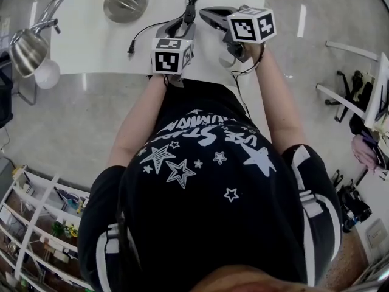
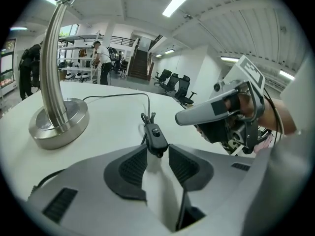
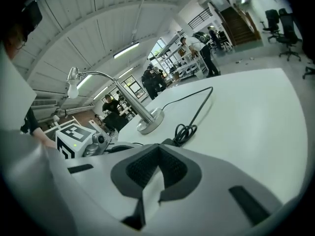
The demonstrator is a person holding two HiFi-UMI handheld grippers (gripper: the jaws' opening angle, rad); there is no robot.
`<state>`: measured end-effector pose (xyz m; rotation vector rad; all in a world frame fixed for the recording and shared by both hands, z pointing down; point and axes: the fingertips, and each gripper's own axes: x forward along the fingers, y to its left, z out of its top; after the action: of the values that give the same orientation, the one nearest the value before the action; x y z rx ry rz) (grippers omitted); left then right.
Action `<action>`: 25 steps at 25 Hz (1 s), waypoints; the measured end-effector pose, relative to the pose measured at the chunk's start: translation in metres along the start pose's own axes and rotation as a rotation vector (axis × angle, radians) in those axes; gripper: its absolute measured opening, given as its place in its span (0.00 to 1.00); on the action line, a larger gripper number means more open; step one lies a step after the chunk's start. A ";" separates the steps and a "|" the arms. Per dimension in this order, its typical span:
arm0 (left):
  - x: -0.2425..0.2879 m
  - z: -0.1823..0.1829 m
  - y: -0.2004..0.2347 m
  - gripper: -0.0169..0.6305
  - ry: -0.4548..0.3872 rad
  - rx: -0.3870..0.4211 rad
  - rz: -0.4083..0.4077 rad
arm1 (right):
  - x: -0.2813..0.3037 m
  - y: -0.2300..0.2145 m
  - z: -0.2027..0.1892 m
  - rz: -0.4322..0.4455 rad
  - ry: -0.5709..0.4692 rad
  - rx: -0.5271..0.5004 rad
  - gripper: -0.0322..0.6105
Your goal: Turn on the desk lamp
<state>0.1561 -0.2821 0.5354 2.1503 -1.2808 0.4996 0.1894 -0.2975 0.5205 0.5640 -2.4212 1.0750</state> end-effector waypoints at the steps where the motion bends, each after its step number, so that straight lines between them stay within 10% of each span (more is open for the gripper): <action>1: -0.003 -0.001 -0.001 0.23 -0.002 0.003 0.005 | -0.003 -0.001 -0.004 0.003 0.001 0.007 0.06; 15: -0.053 -0.021 0.015 0.23 0.030 0.149 0.007 | -0.040 -0.013 -0.029 -0.006 -0.239 0.193 0.06; 25: -0.107 -0.054 0.015 0.23 0.110 0.233 -0.323 | -0.042 0.038 -0.035 -0.176 -0.433 0.273 0.06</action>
<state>0.0917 -0.1813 0.5191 2.4253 -0.8259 0.6449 0.2117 -0.2394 0.4967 1.1864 -2.5249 1.3254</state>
